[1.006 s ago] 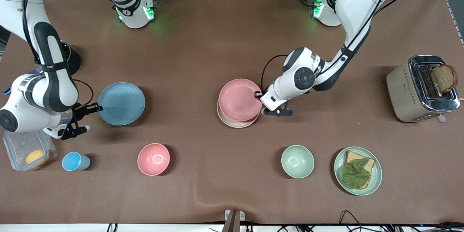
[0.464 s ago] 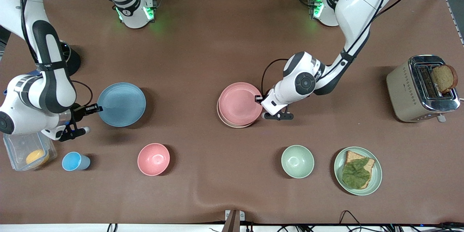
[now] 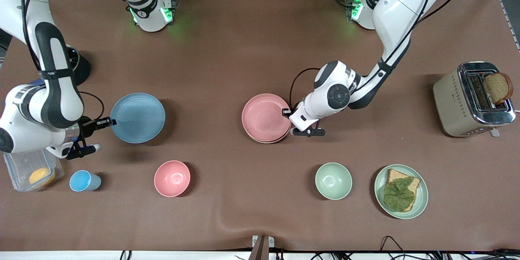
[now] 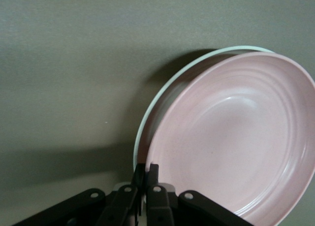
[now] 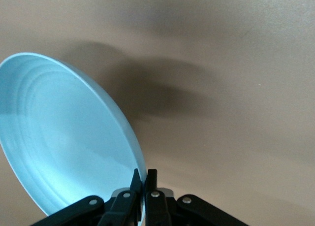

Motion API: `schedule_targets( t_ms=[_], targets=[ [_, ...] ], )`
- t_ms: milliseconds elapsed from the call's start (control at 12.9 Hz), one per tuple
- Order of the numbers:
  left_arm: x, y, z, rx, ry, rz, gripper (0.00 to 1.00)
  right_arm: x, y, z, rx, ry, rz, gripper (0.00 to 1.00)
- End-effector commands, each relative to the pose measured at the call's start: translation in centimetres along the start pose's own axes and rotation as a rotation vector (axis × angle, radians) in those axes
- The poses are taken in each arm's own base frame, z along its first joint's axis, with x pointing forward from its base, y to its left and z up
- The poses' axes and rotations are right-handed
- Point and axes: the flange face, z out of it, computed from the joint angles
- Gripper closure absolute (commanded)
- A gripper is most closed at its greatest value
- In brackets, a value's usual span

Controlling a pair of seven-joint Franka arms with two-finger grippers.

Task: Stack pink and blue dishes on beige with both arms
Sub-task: 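Lower the pink plate onto the beige plate and open the left gripper, then withdraw the left gripper while the right gripper lifts the blue plate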

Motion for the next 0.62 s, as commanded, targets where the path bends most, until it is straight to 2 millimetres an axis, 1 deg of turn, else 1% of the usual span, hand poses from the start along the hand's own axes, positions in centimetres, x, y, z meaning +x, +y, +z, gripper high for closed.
schedule_targets(
  t_ms=[0, 77, 155, 310, 387, 464, 542],
  targets=[
    [0.6, 0.4, 0.3, 0.006, 0.013, -0.012, 1.00, 0.6, -0.4, -0.4, 0.010, -0.005, 0.013, 1.00],
    [0.6, 0.4, 0.3, 0.007, 0.013, -0.013, 1.00, 0.6, -0.3, -0.4, 0.009, -0.004, 0.016, 1.00],
    [0.6, 0.3, 0.3, 0.007, 0.013, -0.016, 0.96, 0.6, -0.3, -0.6, 0.008, -0.002, 0.015, 1.00],
    [0.6, 0.2, 0.3, 0.009, 0.012, -0.016, 0.84, 0.7, -0.5, -0.6, 0.007, -0.002, 0.018, 1.00],
    [0.7, 0.1, -0.1, 0.008, 0.019, -0.016, 0.45, 0.7, -0.6, -0.7, 0.006, -0.001, 0.030, 1.00],
    [0.8, 0.1, -0.4, 0.008, 0.022, -0.019, 0.00, 0.8, -1.2, -0.6, 0.008, -0.010, 0.031, 1.00],
    [1.0, 0.0, -1.2, 0.010, 0.033, -0.017, 0.00, 1.0, -1.5, -0.8, 0.007, -0.011, 0.029, 1.00]
  ],
)
